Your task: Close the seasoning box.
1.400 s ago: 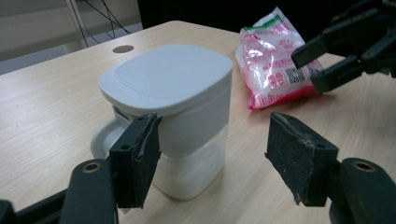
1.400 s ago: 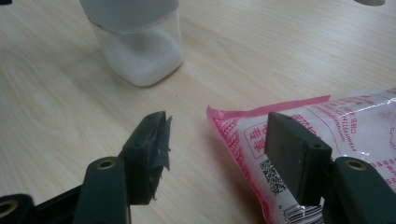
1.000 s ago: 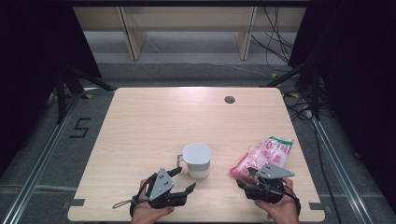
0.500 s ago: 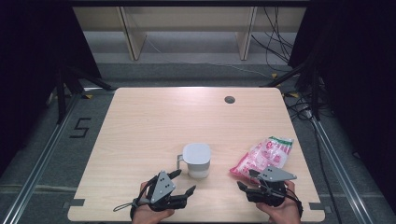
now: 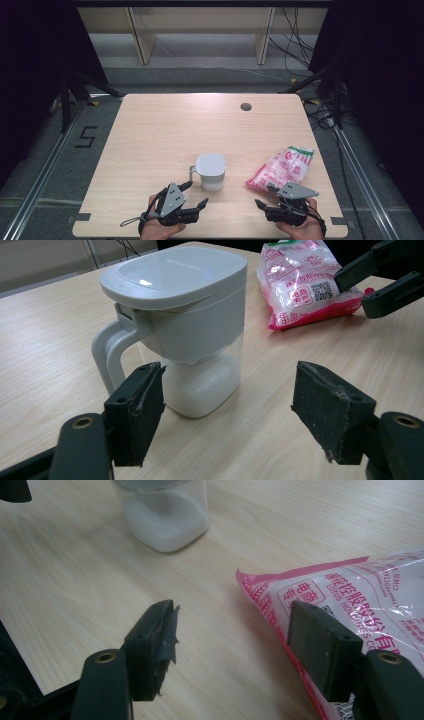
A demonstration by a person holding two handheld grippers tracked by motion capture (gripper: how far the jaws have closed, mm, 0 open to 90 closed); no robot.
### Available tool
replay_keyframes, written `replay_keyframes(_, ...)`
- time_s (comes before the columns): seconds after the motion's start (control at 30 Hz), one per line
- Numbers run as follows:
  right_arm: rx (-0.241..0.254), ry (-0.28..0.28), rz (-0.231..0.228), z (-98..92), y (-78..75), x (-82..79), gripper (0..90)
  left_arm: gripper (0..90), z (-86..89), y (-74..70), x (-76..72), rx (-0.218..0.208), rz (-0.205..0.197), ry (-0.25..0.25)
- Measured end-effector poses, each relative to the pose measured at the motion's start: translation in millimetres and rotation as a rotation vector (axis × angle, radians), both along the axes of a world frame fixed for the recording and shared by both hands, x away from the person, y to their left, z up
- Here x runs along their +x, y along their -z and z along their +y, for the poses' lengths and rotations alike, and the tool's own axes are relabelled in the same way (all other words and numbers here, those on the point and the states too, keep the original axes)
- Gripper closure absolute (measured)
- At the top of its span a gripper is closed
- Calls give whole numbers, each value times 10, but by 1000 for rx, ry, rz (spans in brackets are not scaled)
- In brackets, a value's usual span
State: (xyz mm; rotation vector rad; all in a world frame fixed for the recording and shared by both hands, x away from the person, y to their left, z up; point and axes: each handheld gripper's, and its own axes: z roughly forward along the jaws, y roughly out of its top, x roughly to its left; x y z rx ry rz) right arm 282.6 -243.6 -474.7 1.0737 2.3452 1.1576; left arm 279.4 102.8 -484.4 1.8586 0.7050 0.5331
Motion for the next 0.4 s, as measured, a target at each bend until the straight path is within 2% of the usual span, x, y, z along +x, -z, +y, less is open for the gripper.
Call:
replay_keyframes(0.33,-7,-11,-10,5,14,9,362,274,-5,5,-3,7,7,-1)
replay_keyframes(0.4,-1,-28,4,1,17,18,362,274,-2,3,-1,10,2,5)
